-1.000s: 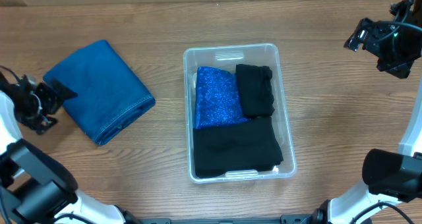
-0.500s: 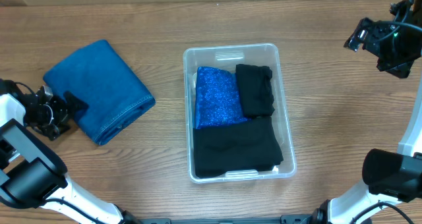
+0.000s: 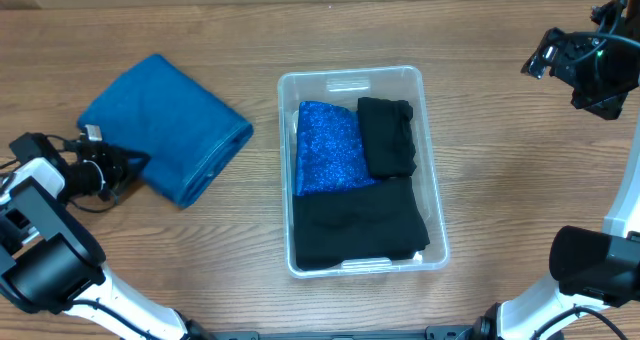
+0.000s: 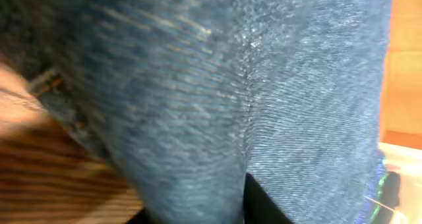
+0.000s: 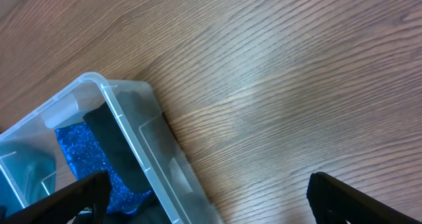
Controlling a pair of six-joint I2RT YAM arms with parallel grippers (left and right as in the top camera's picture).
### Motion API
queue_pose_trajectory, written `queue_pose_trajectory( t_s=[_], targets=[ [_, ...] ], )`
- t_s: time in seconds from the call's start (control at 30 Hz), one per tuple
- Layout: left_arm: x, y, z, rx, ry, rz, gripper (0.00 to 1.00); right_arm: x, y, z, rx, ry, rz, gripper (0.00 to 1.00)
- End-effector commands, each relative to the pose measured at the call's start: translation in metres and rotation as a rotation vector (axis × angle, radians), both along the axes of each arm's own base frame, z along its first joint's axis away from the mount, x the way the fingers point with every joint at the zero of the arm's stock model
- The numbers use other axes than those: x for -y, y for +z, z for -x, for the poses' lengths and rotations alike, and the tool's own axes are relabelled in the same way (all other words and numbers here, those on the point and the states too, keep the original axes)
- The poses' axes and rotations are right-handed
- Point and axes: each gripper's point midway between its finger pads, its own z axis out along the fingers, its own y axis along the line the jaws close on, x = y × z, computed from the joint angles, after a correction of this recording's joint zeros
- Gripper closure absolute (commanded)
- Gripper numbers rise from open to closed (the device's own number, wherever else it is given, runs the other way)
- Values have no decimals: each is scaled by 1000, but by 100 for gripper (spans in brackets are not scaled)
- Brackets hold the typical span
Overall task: Pack container
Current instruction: 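Grasp the folded teal towel edge with the left gripper, then drag the teal towel over the bin and lay it on top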
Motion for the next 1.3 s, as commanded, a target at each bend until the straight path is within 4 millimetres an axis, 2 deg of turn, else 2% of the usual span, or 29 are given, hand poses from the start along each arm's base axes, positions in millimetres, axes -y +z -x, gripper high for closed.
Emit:
queue_pose_trajectory(
  t_s=[0.0, 0.07, 0.13, 0.23, 0.3, 0.37, 0.4, 0.47, 0.5, 0.53, 0.57, 0.6, 0.63, 0.67, 0.73, 0.83, 0.87, 0.93, 1.0, 1.07, 1.17, 1.27],
  targets=[
    [20, 3, -5, 34, -36, 80, 96, 2, 7, 2, 21, -8, 13, 0],
    [22, 8, -7, 57, -40, 99, 96, 1, 8, 2, 22, -7, 10, 0],
    [26, 38, -15, 138, -54, 130, 96, 1, 8, 2, 22, -7, 10, 0],
    [26, 119, -18, 296, -77, 10, 96, 1, 8, 2, 22, -7, 10, 0],
    [38, 219, -8, 503, -96, -152, 96, 1, 8, 2, 22, -7, 11, 0],
    [50, 283, 5, 621, -80, -232, 96, 1, 8, 2, 22, -7, 10, 0],
    [63, 318, 15, 689, -79, -260, 96, 1, 8, 2, 22, -7, 10, 0],
    [96, 370, 30, 803, -125, -292, 96, 1, 8, 2, 22, -7, 10, 0],
    [117, 392, 37, 862, -172, -304, 96, 1, 8, 2, 22, -7, 10, 0],
    [146, 416, 45, 931, -247, -308, 96, 1, 8, 2, 22, -7, 10, 0],
    [173, 430, 50, 978, -321, -292, 96, 1, 8, 2, 22, -7, 10, 0],
    [200, 436, 54, 1005, -394, -265, 96, 1, 8, 2, 22, -7, 10, 0],
    [221, 434, 55, 1005, -445, -246, 96, 1, 8, 2, 22, -7, 10, 0],
    [251, 421, 54, 968, -517, -211, 96, 1, 8, 2, 22, -7, 10, 0],
    [284, 401, 53, 908, -607, -175, 96, 1, 8, 2, 22, -7, 10, 0],
    [347, 337, 52, 732, -817, -120, 96, 1, 8, 2, 22, -7, 10, 0],
    [360, 317, 47, 687, -860, -113, 96, 1, 8, 2, 22, -7, 10, 0],
    [367, 297, 37, 652, -883, -137, 96, 1, 8, 2, 22, -7, 10, 0],
    [374, 288, 30, 655, -908, -141, 96, 1, 8, 2, 22, -7, 10, 0],
    [380, 292, 27, 693, -916, -140, 96, 1, 8, 2, 22, -7, 10, 0],
    [401, 318, 39, 840, -1008, -38, 96, 1, 8, 2, 22, -7, 10, 0],
    [410, 319, 47, 808, -1015, 10, 96, 1, 8, 2, 22, -7, 11, 0]
  ],
)
